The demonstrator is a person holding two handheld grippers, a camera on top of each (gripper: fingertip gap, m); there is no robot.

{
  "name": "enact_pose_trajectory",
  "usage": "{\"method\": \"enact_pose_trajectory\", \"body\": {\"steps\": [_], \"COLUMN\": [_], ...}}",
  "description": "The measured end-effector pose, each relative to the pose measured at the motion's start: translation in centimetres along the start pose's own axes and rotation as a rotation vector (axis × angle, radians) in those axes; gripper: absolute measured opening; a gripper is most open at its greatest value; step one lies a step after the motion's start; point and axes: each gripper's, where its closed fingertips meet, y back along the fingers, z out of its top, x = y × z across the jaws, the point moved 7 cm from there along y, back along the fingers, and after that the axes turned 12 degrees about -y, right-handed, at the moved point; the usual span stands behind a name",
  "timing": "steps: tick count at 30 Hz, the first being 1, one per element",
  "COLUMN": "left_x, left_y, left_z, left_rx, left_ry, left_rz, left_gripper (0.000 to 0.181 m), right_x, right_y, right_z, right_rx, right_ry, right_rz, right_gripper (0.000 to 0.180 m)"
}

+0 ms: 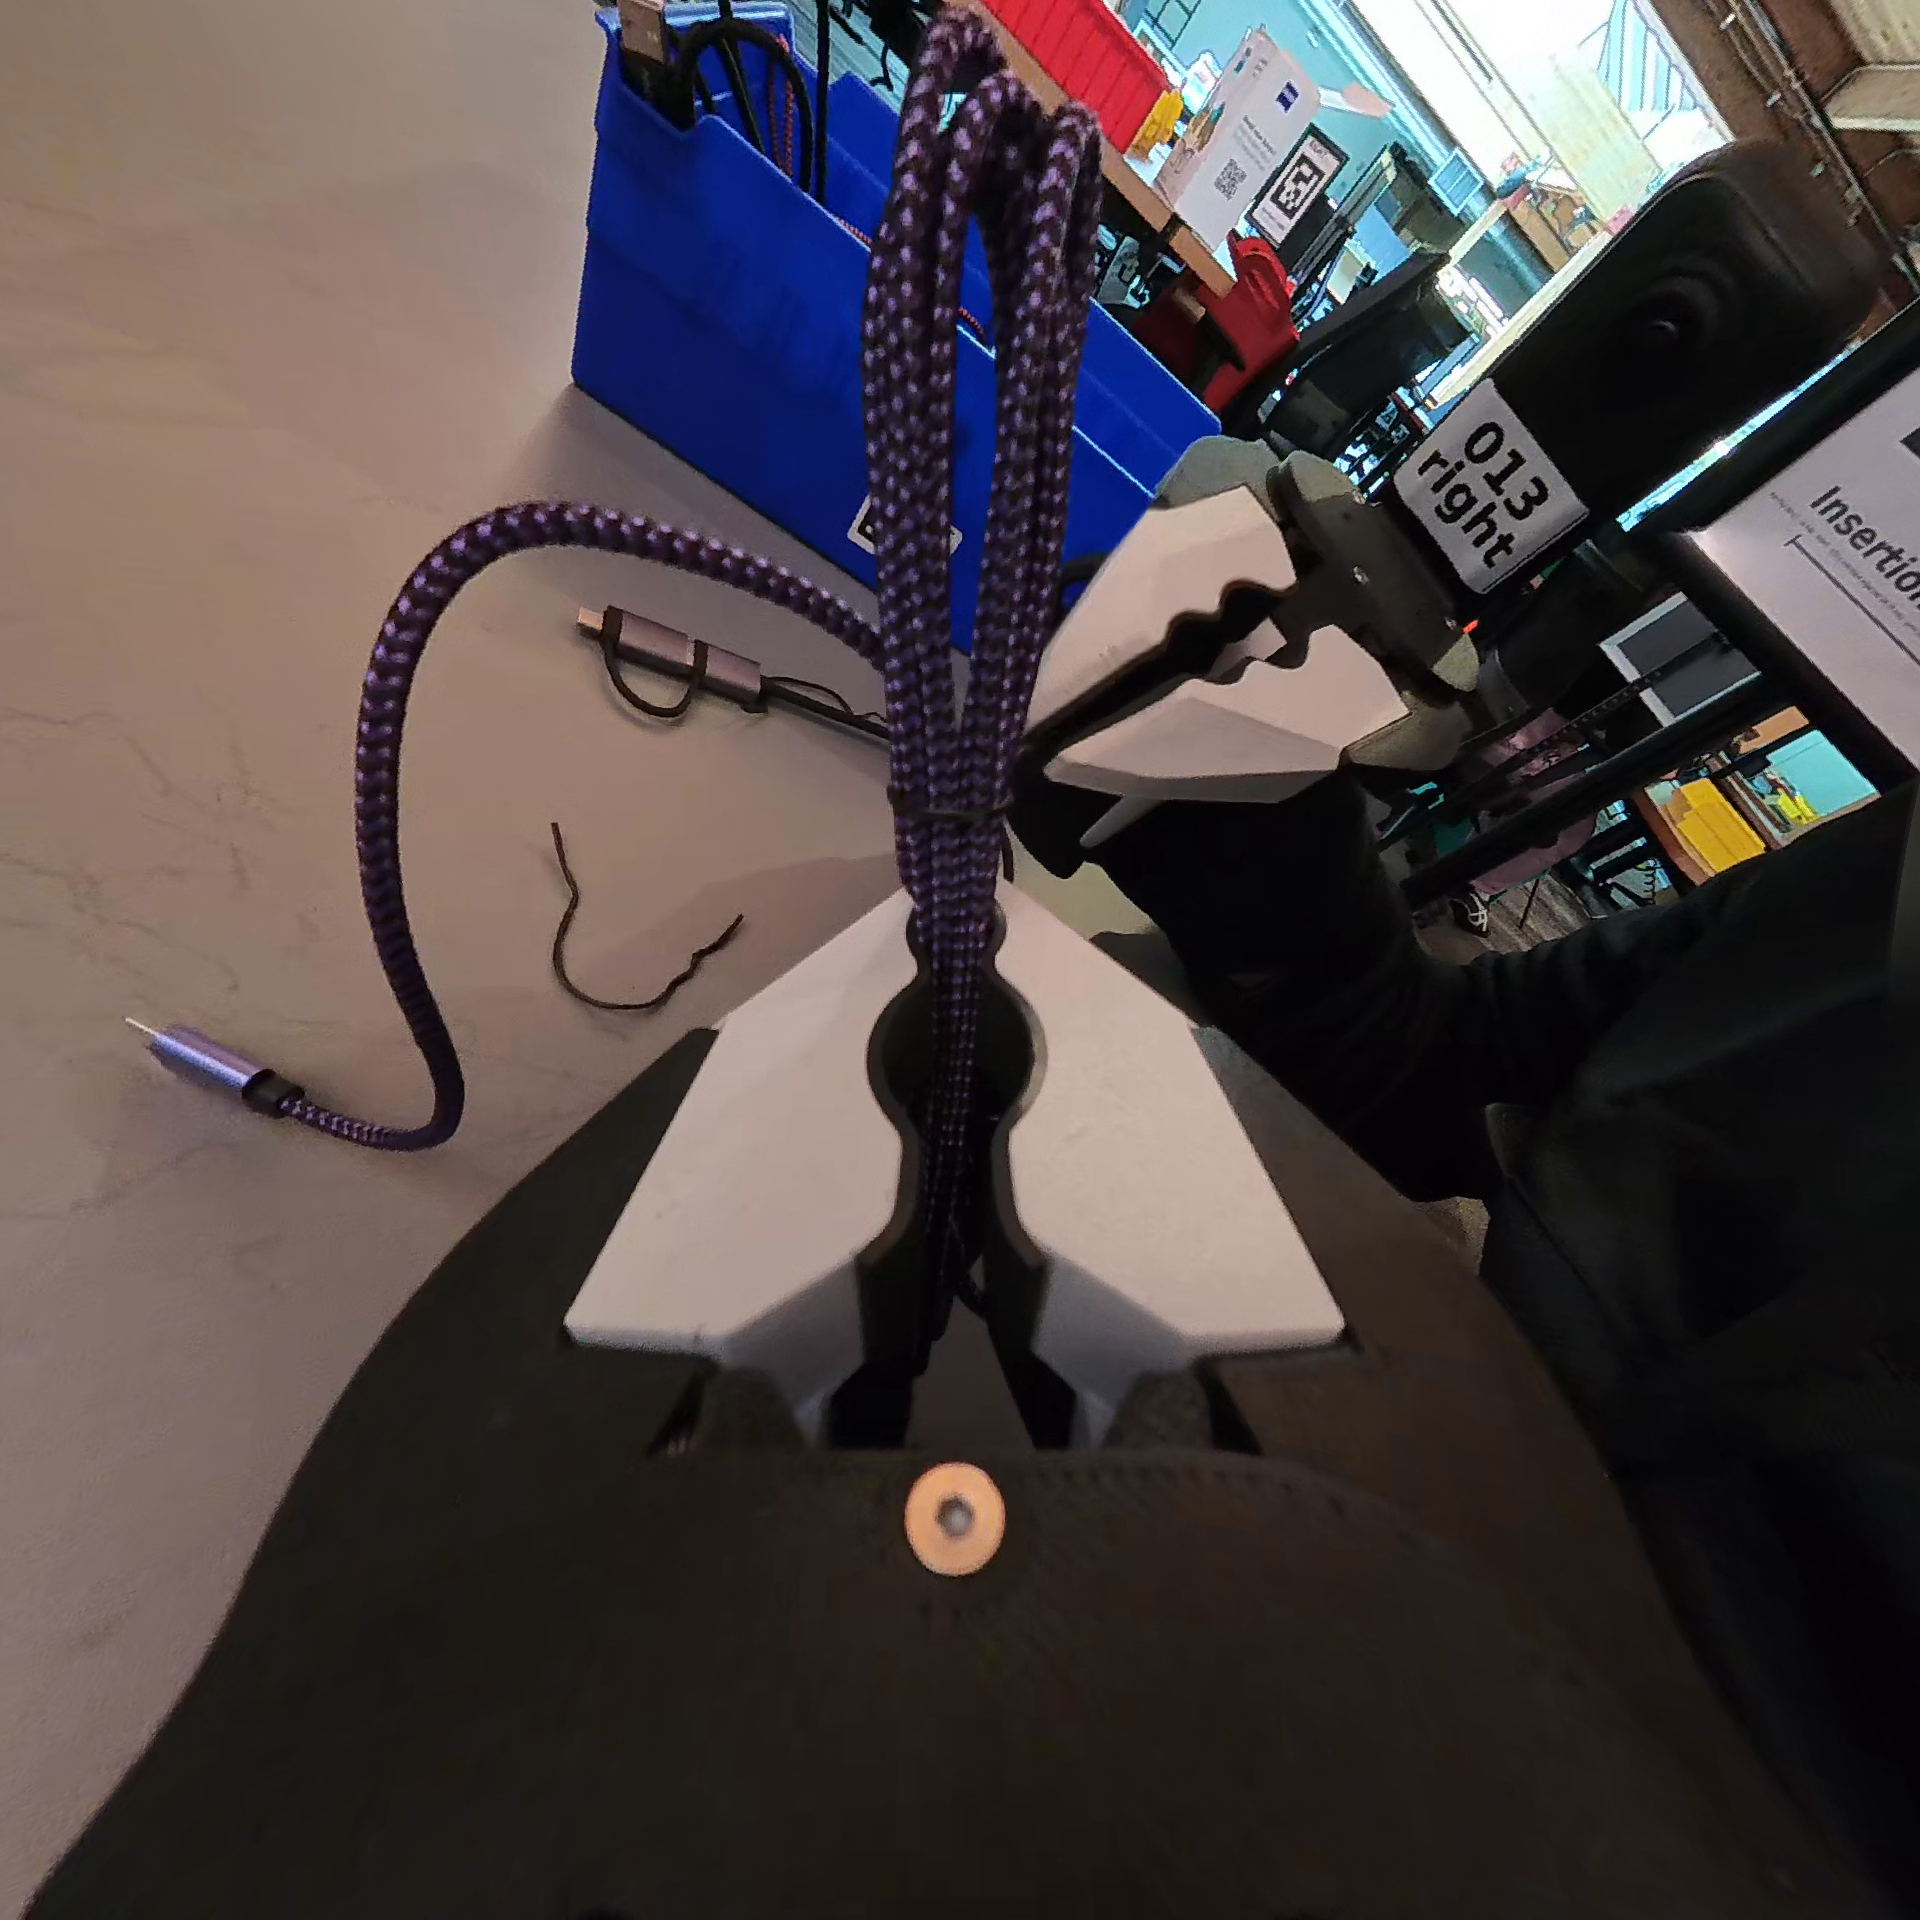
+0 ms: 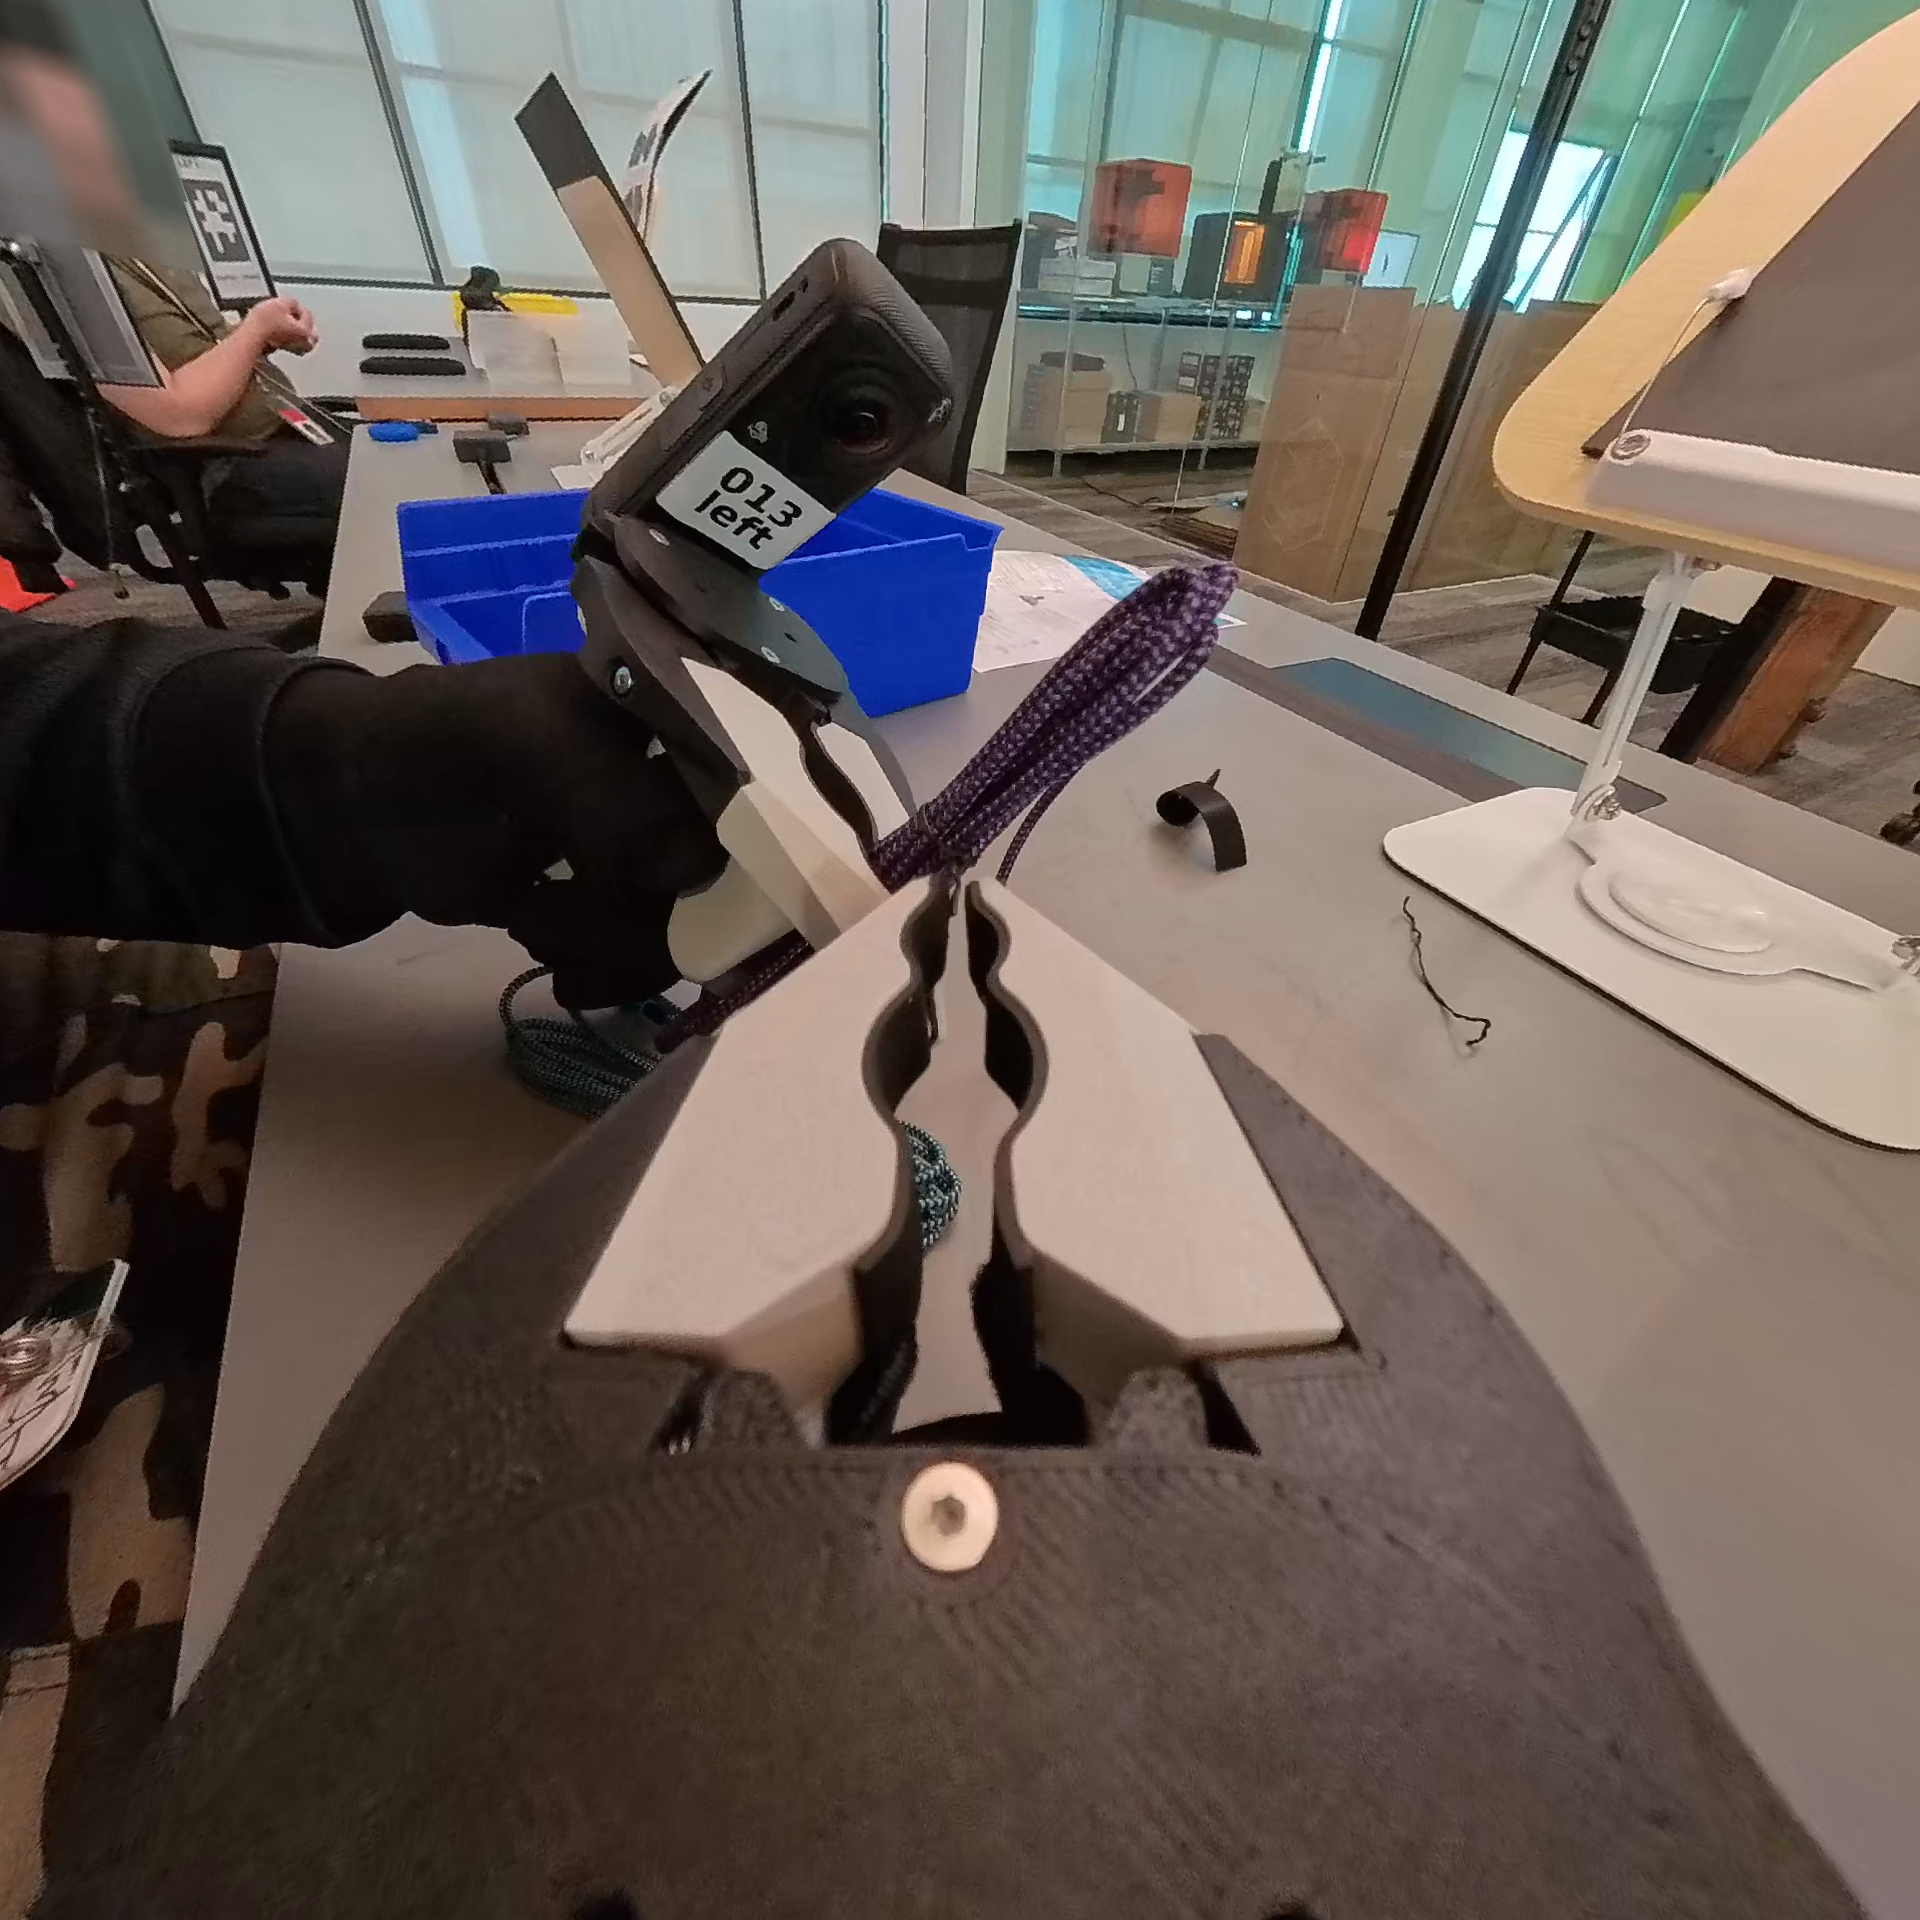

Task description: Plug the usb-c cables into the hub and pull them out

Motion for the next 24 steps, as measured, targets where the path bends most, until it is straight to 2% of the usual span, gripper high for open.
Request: {"method": "enact_pose_trajectory", "body": {"steps": [12, 19, 24], "left_x": [0.0, 0.2, 0.2], "left_y": [-0.3, -0.4, 0.0], "left_z": [-0.3, -0.5, 0.0], "left_rx": [0.047, 0.093, 0.036], "left_ry": [-0.041, -0.044, 0.007], "left_rz": [0.036, 0.079, 0.056], "left_gripper": [0.0, 0.0, 0.0], "right_x": [0.2, 1.3, 3.3], "right_y": [0.1, -0.2, -0.9], "right_z": [0.1, 0.4, -0.2], "right_rx": [0.031, 0.119, 0.186], "right_ry": [0.068, 0.282, 0.45], "right_rz": [-0.042, -0.1, -0.047], "right_gripper": [0.0, 0.0, 0.0]}}
